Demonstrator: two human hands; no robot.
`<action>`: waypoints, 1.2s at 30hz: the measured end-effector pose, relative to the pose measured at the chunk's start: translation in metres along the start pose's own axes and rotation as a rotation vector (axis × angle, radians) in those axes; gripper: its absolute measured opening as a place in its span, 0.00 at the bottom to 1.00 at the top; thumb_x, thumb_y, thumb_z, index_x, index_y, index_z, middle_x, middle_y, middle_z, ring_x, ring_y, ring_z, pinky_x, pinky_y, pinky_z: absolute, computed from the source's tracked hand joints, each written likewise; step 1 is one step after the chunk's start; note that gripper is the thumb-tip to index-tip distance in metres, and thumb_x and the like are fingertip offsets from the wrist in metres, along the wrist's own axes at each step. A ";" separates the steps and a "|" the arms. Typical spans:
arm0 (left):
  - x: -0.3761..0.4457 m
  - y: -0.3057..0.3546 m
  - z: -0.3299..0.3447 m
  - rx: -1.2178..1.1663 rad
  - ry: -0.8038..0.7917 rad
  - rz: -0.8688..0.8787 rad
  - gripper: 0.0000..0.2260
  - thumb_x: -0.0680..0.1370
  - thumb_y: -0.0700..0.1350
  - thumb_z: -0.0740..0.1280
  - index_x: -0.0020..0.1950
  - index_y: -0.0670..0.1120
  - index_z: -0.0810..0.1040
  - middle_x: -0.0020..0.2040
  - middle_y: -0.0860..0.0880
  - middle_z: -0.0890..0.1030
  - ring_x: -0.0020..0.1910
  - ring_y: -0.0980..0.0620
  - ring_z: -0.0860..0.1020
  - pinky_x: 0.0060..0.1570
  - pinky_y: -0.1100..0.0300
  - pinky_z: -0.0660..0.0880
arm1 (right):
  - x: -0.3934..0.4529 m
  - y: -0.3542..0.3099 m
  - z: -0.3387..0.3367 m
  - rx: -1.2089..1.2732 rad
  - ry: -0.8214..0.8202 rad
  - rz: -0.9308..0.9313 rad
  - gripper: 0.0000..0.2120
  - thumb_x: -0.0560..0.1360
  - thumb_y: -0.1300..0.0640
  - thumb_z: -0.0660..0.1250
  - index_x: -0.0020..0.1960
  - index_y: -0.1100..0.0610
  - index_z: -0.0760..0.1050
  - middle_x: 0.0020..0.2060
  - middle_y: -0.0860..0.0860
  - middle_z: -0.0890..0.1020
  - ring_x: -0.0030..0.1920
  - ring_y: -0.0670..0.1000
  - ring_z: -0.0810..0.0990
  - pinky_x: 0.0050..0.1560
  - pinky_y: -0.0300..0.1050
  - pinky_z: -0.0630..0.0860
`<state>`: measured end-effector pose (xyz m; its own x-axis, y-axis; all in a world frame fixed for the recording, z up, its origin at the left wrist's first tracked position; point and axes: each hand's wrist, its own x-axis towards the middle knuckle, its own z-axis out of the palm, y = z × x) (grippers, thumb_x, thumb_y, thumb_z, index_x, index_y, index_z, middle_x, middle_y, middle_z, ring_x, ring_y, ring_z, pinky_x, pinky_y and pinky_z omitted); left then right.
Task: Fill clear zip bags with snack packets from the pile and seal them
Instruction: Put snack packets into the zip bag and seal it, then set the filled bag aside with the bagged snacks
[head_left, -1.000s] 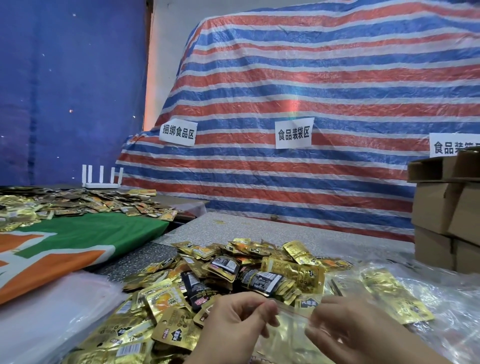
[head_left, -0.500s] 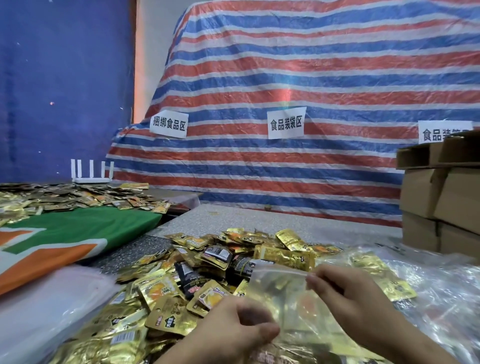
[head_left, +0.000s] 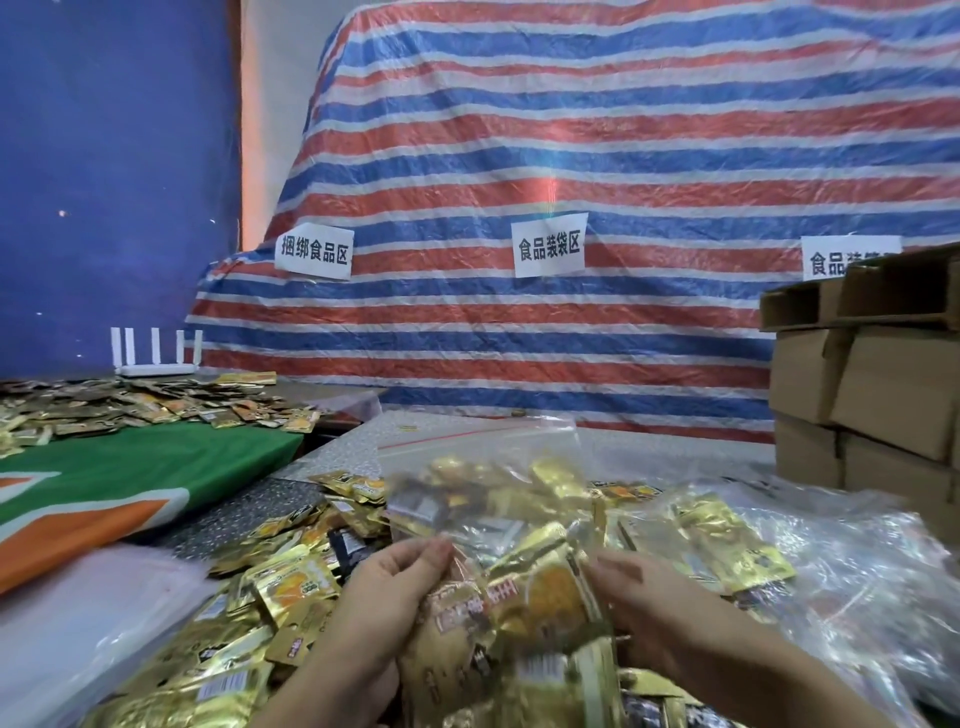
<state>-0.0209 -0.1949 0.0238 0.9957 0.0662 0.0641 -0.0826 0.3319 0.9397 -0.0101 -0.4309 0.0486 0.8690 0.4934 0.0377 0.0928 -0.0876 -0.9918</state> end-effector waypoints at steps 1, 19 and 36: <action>-0.001 0.001 -0.001 -0.034 0.000 -0.012 0.07 0.70 0.42 0.71 0.33 0.42 0.85 0.34 0.38 0.83 0.27 0.45 0.81 0.29 0.55 0.80 | -0.001 0.001 0.004 -0.048 -0.036 -0.012 0.21 0.69 0.42 0.77 0.54 0.56 0.83 0.54 0.58 0.85 0.57 0.57 0.83 0.56 0.48 0.77; 0.001 -0.007 -0.009 0.278 -0.325 0.012 0.25 0.58 0.51 0.85 0.52 0.51 0.84 0.54 0.40 0.84 0.54 0.39 0.83 0.61 0.41 0.75 | 0.006 0.017 0.006 0.081 0.247 -0.013 0.26 0.61 0.53 0.82 0.54 0.64 0.80 0.50 0.62 0.85 0.50 0.59 0.82 0.55 0.52 0.74; 0.011 -0.012 0.002 0.196 -0.064 0.086 0.34 0.67 0.59 0.70 0.70 0.50 0.66 0.46 0.51 0.86 0.46 0.44 0.86 0.40 0.54 0.81 | -0.004 -0.016 -0.044 0.114 0.678 -0.303 0.07 0.76 0.55 0.70 0.53 0.54 0.81 0.45 0.52 0.87 0.46 0.55 0.85 0.44 0.51 0.81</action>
<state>-0.0092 -0.2003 0.0143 0.9865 0.0241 0.1621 -0.1638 0.1384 0.9767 0.0069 -0.4696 0.0701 0.9256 -0.1624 0.3418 0.3571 0.0756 -0.9310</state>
